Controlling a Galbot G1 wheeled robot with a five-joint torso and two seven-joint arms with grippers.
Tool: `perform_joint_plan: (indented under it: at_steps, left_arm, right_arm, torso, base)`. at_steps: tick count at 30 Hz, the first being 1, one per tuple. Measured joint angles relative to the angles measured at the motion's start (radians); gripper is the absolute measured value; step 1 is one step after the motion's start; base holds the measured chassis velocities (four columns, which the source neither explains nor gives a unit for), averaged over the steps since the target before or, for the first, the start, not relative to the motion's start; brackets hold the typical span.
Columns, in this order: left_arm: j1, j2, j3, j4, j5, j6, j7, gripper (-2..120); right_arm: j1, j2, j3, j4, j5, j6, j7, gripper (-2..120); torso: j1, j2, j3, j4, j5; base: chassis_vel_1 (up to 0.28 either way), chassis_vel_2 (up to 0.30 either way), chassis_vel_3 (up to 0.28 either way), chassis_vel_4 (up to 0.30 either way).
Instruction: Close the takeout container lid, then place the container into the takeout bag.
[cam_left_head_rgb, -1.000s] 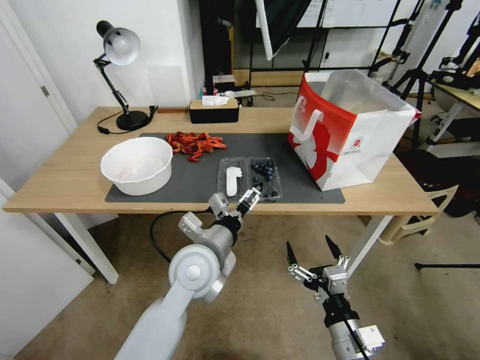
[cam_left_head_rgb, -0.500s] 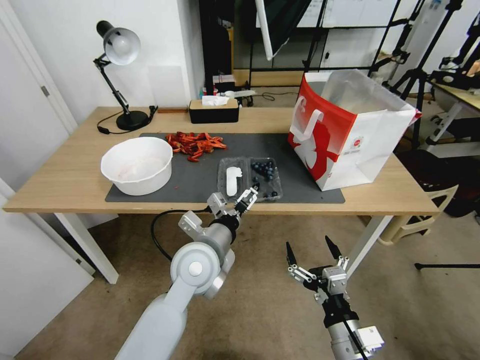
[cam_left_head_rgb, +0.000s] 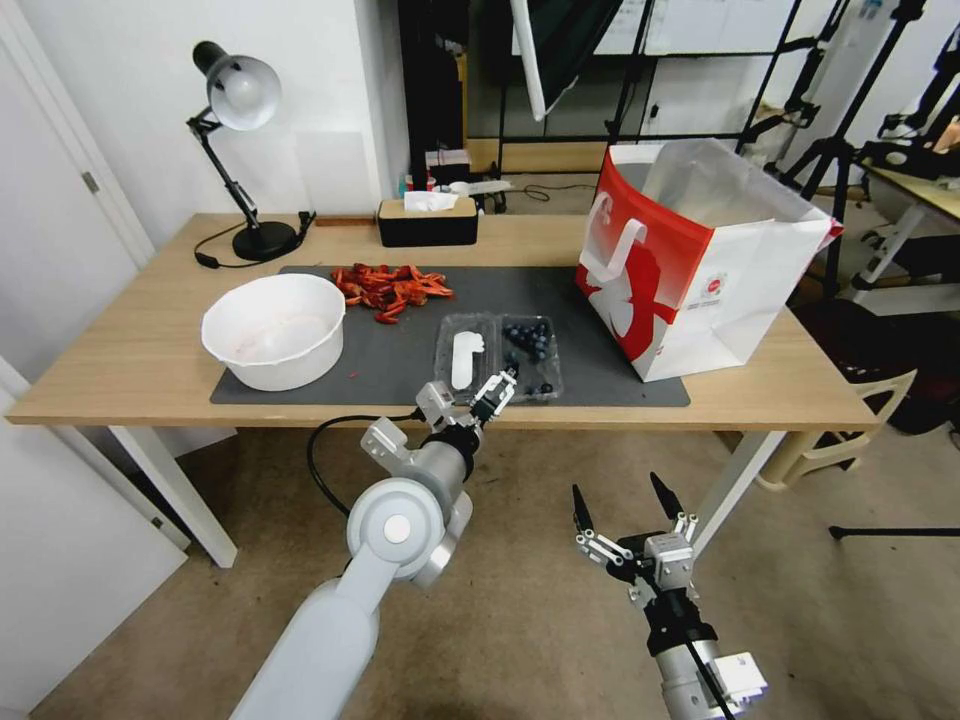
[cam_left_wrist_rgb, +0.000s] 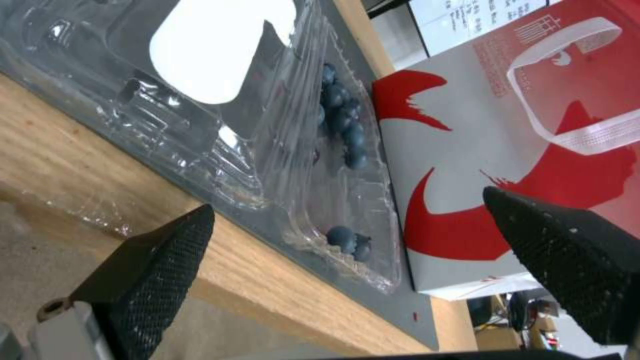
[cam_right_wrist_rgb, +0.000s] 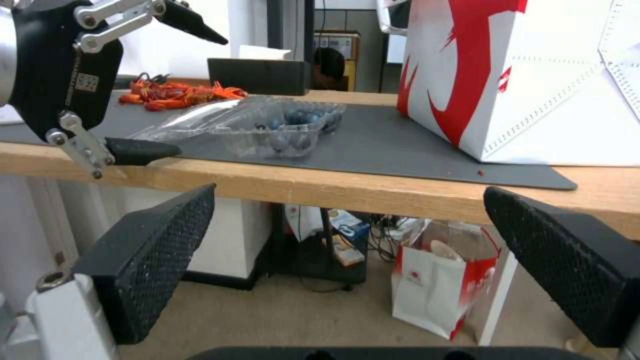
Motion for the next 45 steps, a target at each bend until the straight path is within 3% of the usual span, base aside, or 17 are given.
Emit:
perform_joint_plan:
  at_steps: [15,19,22,23,25,26,29,36,45]
  left_arm:
    - [-0.02,-0.005,0.0,0.024,0.022,-0.043,0.033,100]
    - [-0.01,0.002,0.025,0.028,0.117,-0.066,0.09,100]
    - [0.0,0.01,0.063,0.058,0.336,-0.118,0.172,100]
    - [0.0,0.01,0.063,0.058,0.336,-0.118,0.172,100]
    - [0.004,0.015,0.084,0.082,0.485,-0.152,0.217,100]
    - [0.004,0.015,0.084,0.082,0.485,-0.152,0.217,100]
    - [0.002,0.021,0.102,0.111,0.637,-0.187,0.247,100]
    - [-0.013,0.028,0.11,0.143,0.748,-0.231,0.272,100]
    - [-0.039,0.035,0.107,0.141,0.717,-0.252,0.317,100]
  right_arm:
    - [0.0,0.0,0.0,-0.005,-0.006,0.0,0.001,100]
    - [-0.003,0.0,-0.001,-0.005,-0.008,0.0,-0.001,100]
    - [-0.007,0.0,-0.001,-0.004,-0.011,0.0,-0.002,100]
    - [-0.007,0.0,-0.001,-0.004,-0.011,0.0,-0.002,100]
    - [-0.01,0.0,-0.001,0.0,-0.013,0.001,-0.003,100]
    - [-0.01,0.0,-0.001,0.0,-0.013,0.001,-0.003,100]
    - [-0.014,0.0,0.0,0.004,-0.014,0.003,-0.003,100]
    - [-0.018,0.0,0.0,0.006,-0.019,0.007,-0.003,100]
    - [-0.021,0.0,-0.001,0.006,-0.025,0.011,-0.004,100]
  torso:
    - [0.0,0.0,0.0,0.0,0.0]
    - [0.0,0.0,0.0,0.0,0.0]
    - [0.0,0.0,0.0,0.0,0.0]
    - [0.0,0.0,0.0,0.0,0.0]
    - [0.0,0.0,0.0,0.0,-0.0001]
    - [0.0,0.0,0.0,0.0,-0.0001]
    - [0.0,0.0,0.0,0.0,0.0]
    - [0.0,0.0,0.0,0.0,0.0]
    - [0.0,0.0,0.0,0.0,0.0]
  base:
    - [0.0,0.0,0.0,0.0]
    - [0.0,0.0,0.0,0.0]
    - [0.0,0.0,0.0,0.0]
    - [0.0,0.0,0.0,0.0]
    - [0.0,0.0,0.0,0.0]
    - [0.0,0.0,0.0,0.0]
    - [0.0,0.0,0.0,0.0]
    - [0.0,0.0,0.0,0.0]
    - [0.0,0.0,0.0,0.0]
